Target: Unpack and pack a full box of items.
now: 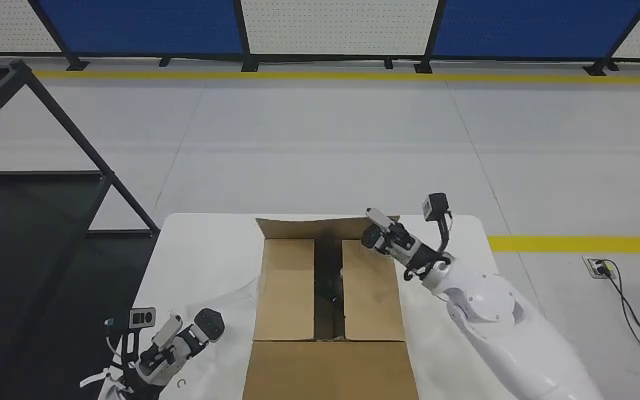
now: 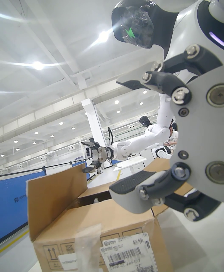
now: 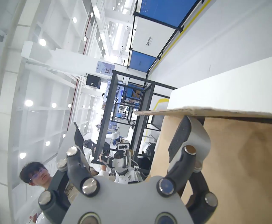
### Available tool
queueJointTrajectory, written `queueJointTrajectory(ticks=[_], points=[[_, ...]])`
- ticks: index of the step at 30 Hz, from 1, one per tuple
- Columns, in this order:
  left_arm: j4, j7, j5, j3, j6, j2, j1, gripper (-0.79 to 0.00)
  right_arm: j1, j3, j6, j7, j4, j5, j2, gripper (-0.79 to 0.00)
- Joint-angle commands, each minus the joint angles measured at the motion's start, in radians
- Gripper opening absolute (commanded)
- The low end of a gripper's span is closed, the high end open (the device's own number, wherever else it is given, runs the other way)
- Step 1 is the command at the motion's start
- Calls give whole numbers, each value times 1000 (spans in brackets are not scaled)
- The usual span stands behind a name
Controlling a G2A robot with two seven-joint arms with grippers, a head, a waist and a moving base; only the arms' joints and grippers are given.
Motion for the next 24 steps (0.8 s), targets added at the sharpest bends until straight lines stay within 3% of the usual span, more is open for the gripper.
queueJointTrajectory(ticks=[1,16,24], points=[[0,0,0,0,0,0,0,0,29,-26,1,-41,40,-15,-18,0],[0,0,0,0,0,0,0,0,40,-46,38,-93,50,-39,-35,0],[0,0,0,0,0,0,0,0,118,-110,109,-301,143,15,-115,0]])
